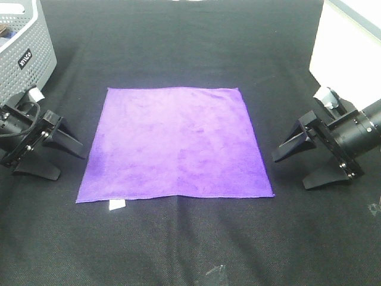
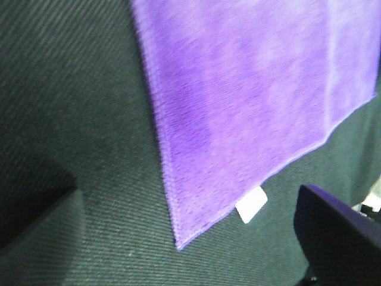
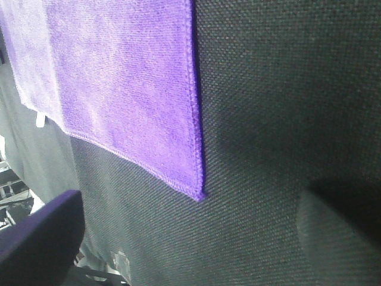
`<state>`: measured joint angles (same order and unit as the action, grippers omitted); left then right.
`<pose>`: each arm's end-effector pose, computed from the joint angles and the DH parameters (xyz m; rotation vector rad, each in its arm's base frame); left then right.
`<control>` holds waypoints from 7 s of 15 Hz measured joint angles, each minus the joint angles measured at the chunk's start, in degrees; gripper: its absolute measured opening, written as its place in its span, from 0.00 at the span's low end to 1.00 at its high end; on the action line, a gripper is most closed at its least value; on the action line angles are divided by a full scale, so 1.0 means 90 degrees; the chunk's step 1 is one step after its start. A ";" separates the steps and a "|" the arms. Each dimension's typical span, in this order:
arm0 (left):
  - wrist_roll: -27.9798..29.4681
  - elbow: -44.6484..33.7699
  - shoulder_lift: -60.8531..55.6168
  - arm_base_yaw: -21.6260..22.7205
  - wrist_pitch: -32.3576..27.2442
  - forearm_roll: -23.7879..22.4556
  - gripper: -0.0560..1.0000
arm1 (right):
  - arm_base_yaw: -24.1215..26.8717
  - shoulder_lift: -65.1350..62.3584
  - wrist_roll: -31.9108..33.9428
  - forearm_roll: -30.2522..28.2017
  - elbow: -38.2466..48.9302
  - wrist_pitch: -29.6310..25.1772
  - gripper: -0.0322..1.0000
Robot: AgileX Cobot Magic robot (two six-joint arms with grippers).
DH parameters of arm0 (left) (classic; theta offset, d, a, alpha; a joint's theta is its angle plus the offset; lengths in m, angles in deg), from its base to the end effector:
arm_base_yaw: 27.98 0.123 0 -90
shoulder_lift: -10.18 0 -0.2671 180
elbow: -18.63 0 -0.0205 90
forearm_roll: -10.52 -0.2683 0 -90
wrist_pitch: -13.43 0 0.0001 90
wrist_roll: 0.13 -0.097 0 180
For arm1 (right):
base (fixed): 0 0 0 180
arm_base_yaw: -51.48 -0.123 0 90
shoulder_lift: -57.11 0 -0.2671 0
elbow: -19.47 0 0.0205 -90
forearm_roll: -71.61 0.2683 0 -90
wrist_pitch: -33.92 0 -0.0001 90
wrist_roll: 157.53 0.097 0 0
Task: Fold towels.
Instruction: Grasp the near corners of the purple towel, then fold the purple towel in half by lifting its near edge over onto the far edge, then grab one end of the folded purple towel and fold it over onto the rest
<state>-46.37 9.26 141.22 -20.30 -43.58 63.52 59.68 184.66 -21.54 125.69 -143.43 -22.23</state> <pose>0.3635 -0.0166 0.0589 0.0367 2.8760 -1.1047 0.3333 0.0179 0.0564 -0.1021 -2.9233 -1.1401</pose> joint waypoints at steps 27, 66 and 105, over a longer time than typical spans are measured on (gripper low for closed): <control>0.1318 0.0038 0.0076 -0.1732 0.0955 -0.0688 0.20 | -0.1642 0.0745 0.0223 -0.0350 -0.0955 0.0516 0.28; 0.2222 0.4119 0.1216 -0.1636 0.0465 -0.1222 0.05 | -0.1541 0.2037 0.2617 -0.1553 -0.5672 -0.0197 0.04; 0.3330 0.5208 0.2063 -0.0866 -0.0834 -0.2718 0.76 | -0.1451 0.1420 0.3075 -0.3024 -0.6131 -0.1483 0.74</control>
<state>-16.40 56.12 159.79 -28.09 -51.09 39.05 46.61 197.43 6.14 98.48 -198.61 -35.58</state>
